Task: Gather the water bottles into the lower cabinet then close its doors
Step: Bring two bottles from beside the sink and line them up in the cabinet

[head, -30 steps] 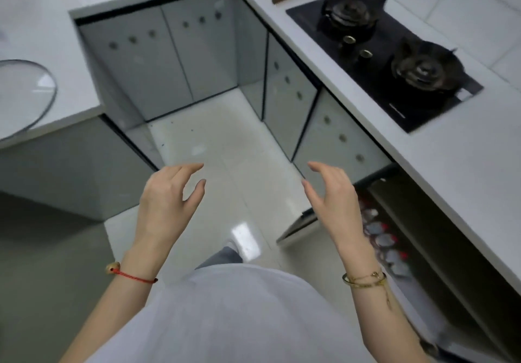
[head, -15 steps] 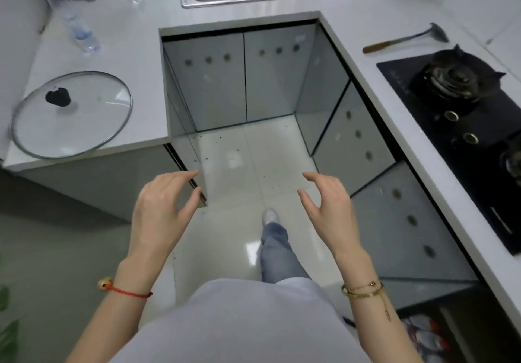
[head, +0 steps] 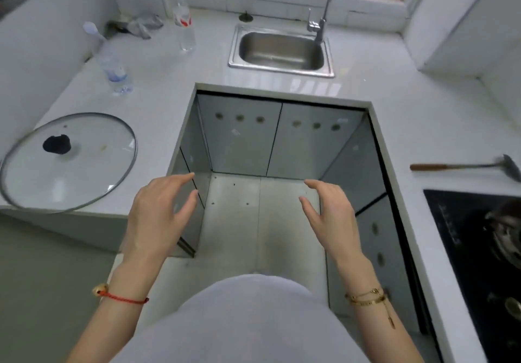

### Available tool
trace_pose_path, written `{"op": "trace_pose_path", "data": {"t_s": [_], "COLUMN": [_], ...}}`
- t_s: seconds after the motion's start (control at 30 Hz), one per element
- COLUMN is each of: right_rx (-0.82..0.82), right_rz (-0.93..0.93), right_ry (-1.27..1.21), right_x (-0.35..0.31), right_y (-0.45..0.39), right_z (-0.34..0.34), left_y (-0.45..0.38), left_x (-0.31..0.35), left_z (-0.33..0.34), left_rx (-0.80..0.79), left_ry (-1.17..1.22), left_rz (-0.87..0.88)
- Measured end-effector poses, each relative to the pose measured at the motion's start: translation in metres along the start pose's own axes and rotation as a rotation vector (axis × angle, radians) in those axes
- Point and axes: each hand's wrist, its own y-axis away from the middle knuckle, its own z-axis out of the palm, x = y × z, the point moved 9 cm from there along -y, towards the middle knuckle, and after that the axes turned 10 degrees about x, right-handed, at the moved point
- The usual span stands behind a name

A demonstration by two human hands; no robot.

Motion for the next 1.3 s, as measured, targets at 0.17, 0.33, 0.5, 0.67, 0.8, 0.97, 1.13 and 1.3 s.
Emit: {"op": "trace_pose_path", "data": {"t_s": [0.17,0.33,0.5,0.67,0.8,0.97,1.13,1.3], "right_rx": [-0.058,-0.122,-0.186,-0.2,-0.211,-0.21,-0.265,-0.318], "right_rz": [-0.125,-0.166,-0.158,-0.218,-0.272,-0.359,-0.453,-0.56], "right_ry": [-0.04,-0.083,-0.12,-0.146,-0.172,-0.18,-0.208,-0.195], "right_x": [0.0,-0.003,-0.008,-0.043,-0.082,-0.127,-0.163,-0.196], "right_y": [-0.096,-0.163,-0.228,-0.315,-0.386,-0.453,-0.501,-0.542], "right_z": [0.027,0.073,0.131,0.185,0.216,0.248,0.286,0.318], "left_y": [-0.051,-0.092,-0.148,-0.229,-0.292,-0.345,-0.384,-0.425], "left_x": [-0.005,-0.029,-0.064,-0.101,-0.124,-0.155,-0.189,-0.225], "left_z": [0.018,0.041,0.069,0.086,0.09,0.082,0.072,0.063], "left_rx": [0.071,0.098,0.114,0.164,0.224,0.317,0.398,0.526], "left_ry": [-0.039,-0.088,-0.127,-0.147,-0.165,-0.202,-0.255,-0.304], "left_rz": [-0.131,-0.224,-0.302,-0.35,-0.333,-0.346,-0.39,-0.417]}}
